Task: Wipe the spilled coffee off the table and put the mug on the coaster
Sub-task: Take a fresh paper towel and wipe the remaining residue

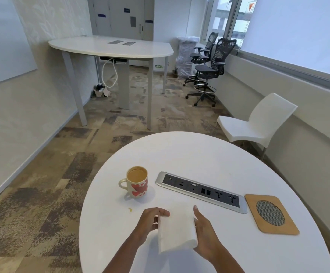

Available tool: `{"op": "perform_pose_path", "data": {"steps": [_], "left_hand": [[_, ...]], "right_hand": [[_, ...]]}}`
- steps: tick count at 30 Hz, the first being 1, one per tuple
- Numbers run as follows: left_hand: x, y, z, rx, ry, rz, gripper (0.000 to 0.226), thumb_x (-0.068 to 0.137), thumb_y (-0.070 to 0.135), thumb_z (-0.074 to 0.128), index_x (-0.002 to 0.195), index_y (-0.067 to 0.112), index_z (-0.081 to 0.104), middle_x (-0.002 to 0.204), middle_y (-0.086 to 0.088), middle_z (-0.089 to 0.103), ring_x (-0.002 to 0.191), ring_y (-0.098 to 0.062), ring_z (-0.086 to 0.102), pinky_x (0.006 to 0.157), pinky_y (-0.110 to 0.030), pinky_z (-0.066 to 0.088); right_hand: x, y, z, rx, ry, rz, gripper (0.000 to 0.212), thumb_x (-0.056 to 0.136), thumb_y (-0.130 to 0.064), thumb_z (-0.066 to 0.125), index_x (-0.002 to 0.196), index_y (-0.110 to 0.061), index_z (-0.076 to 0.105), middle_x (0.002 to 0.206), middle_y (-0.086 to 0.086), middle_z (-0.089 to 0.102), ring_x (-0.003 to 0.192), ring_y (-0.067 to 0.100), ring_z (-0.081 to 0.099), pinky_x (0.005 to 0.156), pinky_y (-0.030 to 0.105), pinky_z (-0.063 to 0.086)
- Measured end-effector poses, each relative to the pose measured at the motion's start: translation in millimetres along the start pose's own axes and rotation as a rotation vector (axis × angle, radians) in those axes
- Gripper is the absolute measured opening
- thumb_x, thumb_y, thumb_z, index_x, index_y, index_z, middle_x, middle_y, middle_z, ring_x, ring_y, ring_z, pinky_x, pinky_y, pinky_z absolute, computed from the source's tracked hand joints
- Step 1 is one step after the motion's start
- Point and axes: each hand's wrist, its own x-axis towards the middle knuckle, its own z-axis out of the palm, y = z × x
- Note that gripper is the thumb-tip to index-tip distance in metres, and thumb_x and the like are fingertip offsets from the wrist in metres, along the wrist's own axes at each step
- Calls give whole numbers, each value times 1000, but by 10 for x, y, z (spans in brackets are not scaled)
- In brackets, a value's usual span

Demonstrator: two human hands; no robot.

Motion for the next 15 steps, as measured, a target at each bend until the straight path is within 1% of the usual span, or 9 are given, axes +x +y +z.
{"op": "perform_pose_path", "data": {"steps": [2,4,5,7,9,10,12,14,15], "left_hand": [[21,-2,-31,34,3,3,27,87,1,46,72,7,68,90,-9,63,81,-24,55,65,-23,46],[53,-7,-72,70,5,5,27,87,1,45,74,8,67,89,-6,62,79,-19,55,61,-19,46],[75,-13,-98,93,4,5,30,88,0,42,73,9,66,89,-5,61,79,-18,55,59,-18,46],[123,-37,-154,158,-3,15,35,91,-2,37,74,12,64,93,-5,60,84,-18,55,60,-16,47],[174,-91,-222,268,38,70,35,90,-5,36,75,14,62,98,-6,60,94,-22,57,69,-19,46],[195,-129,-263,350,95,120,34,89,-6,38,77,15,61,99,-5,60,100,-23,58,75,-20,43],[205,-211,-359,545,267,246,28,89,-6,42,86,14,61,102,-3,61,105,-23,58,83,-18,40],[220,-296,-477,755,450,362,22,86,-6,51,96,8,65,104,-8,66,100,-26,63,88,-27,46],[227,-324,-536,860,514,401,21,82,-6,58,97,4,67,102,-11,69,94,-29,66,86,-32,51]], "right_hand": [[29,50,59,0,-54,10,54,91,-45,40,114,-3,65,123,26,62,112,40,60,94,51,47],[81,80,109,-97,-50,6,36,82,-28,59,104,-1,70,113,24,67,102,39,65,95,52,47],[126,88,108,-167,-14,6,34,80,-16,63,108,2,66,113,26,66,103,40,63,96,52,46],[224,91,110,-317,92,-2,36,84,-3,57,119,8,55,113,27,63,100,39,61,89,48,49],[294,76,117,-383,182,-39,27,91,-1,48,116,7,54,100,20,66,86,33,62,73,39,53],[319,56,132,-423,235,-81,22,93,-3,46,112,4,56,94,17,67,81,30,62,69,36,52],[370,1,175,-594,361,-208,17,95,-7,46,106,0,58,93,16,66,78,27,61,67,36,51],[446,-21,205,-890,498,-346,21,97,-13,44,106,-3,61,96,13,64,85,28,62,75,40,51],[476,-18,222,-1016,548,-405,25,98,-16,42,110,-5,61,98,10,65,94,30,62,82,39,50]]}}
